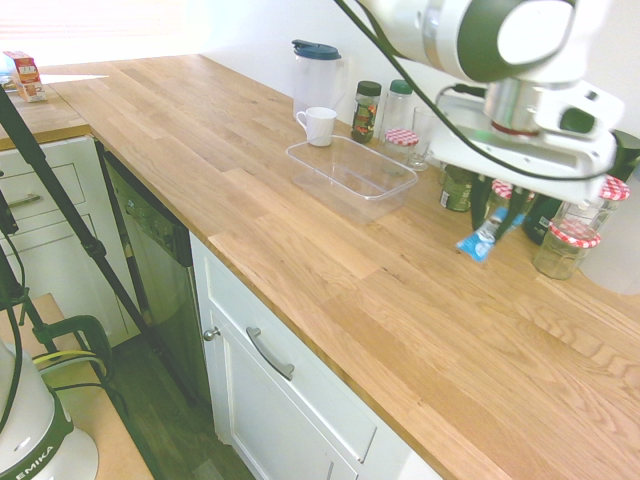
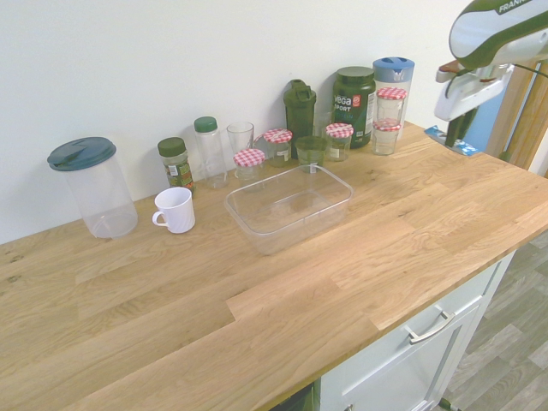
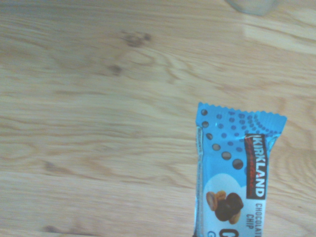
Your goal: Put the protein bar into the container
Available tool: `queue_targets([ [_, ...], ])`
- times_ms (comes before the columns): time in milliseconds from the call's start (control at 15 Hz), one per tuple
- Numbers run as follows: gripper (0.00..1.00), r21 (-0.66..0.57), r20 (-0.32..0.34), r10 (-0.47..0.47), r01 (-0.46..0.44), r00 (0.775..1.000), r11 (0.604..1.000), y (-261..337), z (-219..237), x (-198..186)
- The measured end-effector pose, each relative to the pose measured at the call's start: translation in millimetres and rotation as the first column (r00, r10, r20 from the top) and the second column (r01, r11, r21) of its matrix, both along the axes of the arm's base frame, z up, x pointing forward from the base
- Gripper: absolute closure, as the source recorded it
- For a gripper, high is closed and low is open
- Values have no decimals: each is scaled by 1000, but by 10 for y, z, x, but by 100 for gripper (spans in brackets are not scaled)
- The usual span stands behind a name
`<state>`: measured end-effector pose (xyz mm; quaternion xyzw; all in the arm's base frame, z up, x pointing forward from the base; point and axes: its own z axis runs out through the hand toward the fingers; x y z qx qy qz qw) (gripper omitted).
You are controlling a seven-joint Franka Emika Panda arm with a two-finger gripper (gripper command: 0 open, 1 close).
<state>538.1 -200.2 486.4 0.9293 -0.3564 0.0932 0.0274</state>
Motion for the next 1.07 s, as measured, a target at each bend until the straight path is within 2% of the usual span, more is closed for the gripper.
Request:
queue_targets([
  [267,100,-34,0,61,-61,998,998,1239,205,179],
  [467,100,-63,-7,91,-91,996,994,1920,231,222],
  [1067,100,-119,-64,131,-138,989,983,2839,-128,706],
])
